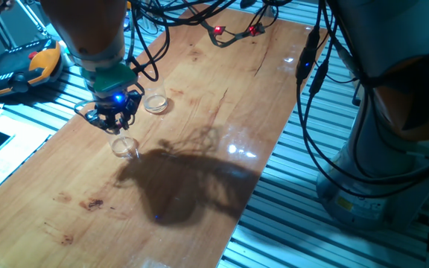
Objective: Transfer liquid using a dropper
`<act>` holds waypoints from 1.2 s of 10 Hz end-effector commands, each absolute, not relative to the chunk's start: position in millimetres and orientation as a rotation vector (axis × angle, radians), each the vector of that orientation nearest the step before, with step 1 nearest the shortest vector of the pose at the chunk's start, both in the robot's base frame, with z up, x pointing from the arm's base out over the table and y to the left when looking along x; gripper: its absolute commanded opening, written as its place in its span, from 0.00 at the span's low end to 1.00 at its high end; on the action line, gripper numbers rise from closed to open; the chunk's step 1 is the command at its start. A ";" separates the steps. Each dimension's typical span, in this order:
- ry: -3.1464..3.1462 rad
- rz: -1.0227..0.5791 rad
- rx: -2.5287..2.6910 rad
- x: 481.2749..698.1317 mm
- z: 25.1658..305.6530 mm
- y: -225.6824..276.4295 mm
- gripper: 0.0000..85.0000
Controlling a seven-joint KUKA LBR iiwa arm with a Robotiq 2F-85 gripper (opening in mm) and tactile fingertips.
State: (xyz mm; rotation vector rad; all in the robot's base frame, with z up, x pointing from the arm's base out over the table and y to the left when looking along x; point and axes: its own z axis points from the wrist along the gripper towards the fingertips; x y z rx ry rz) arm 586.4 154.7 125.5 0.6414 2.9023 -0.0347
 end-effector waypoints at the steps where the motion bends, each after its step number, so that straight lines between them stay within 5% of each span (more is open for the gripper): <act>1: 2.902 -0.036 0.641 586.4 125.8 154.6 0.26; 12: 2.906 -0.038 0.637 588.3 131.6 153.6 0.27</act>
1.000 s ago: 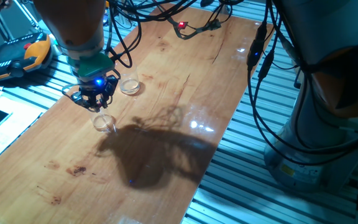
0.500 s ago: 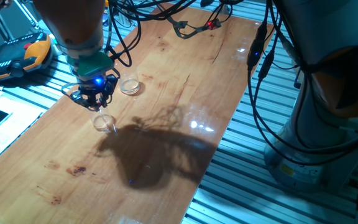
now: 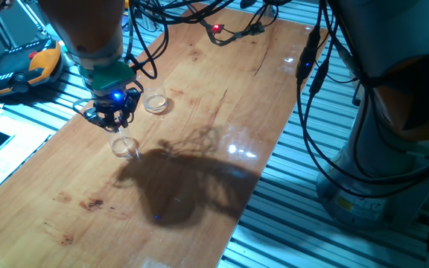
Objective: Transfer liquid using a dropper
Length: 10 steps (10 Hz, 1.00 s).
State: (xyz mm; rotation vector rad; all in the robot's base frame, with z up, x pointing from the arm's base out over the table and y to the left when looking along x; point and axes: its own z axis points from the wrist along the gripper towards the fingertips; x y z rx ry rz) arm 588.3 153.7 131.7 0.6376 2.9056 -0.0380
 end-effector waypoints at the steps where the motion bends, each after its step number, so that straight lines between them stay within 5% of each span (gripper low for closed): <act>1: 2.906 -0.038 0.637 588.4 131.6 153.7 0.27; 10: 2.911 -0.030 0.640 588.8 131.0 153.7 0.29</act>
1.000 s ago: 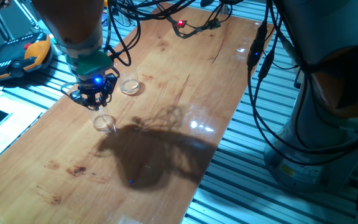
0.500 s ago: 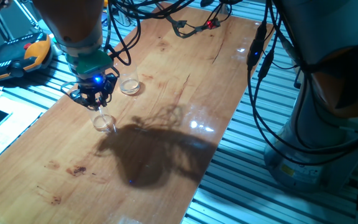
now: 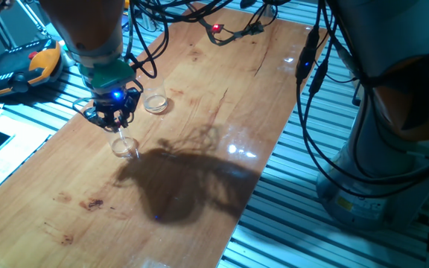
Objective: Transfer liquid using a dropper
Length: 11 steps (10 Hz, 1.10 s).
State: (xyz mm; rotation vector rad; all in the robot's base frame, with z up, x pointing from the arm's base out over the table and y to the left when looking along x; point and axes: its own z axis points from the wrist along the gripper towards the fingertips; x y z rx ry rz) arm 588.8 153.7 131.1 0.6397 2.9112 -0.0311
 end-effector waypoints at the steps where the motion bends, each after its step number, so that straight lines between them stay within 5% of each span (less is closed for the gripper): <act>1: 2.910 -0.032 0.639 588.8 131.2 153.7 0.29; 8: 2.905 -0.026 0.648 588.9 133.0 153.6 0.28; 11: 2.905 -0.021 0.648 589.0 132.9 153.7 0.17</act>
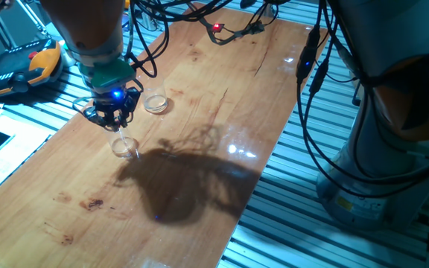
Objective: Transfer liquid using a dropper
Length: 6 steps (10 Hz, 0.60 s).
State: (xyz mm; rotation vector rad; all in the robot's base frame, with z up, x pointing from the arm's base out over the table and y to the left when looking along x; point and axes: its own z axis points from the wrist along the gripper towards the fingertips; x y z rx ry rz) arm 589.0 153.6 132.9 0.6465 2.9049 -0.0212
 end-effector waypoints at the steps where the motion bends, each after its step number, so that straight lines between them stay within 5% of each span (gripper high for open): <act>1: 2.907 -0.022 0.644 589.0 132.9 153.6 0.10; 6: 2.912 -0.024 0.626 589.2 132.4 153.4 0.04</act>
